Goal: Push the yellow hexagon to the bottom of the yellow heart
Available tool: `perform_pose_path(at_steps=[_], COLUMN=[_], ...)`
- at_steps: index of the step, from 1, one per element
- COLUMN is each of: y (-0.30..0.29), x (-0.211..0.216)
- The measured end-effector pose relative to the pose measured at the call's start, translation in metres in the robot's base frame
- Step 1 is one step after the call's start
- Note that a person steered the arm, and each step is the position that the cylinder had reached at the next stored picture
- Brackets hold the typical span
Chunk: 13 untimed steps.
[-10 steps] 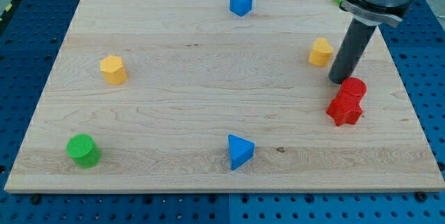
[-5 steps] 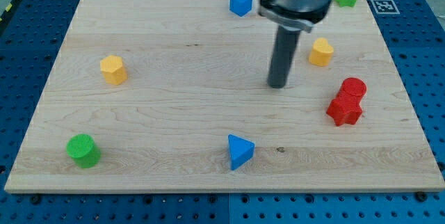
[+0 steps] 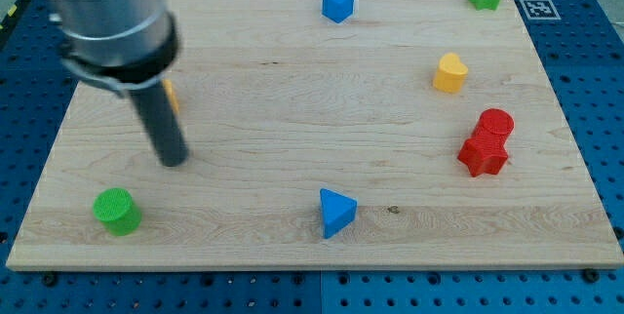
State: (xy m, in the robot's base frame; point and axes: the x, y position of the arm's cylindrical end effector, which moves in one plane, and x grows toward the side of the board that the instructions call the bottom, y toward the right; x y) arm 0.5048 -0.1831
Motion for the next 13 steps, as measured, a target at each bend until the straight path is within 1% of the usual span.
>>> perform_pose_path(at_steps=[1, 2, 3, 4, 5, 6, 7, 10, 13], y=[-0.073, -0.099, -0.099, -0.116, -0.122, -0.081, -0.037, 0.066, 0.190], x=[-0.023, -0.042, -0.042, -0.039, -0.047, -0.071, -0.074, -0.074, -0.074])
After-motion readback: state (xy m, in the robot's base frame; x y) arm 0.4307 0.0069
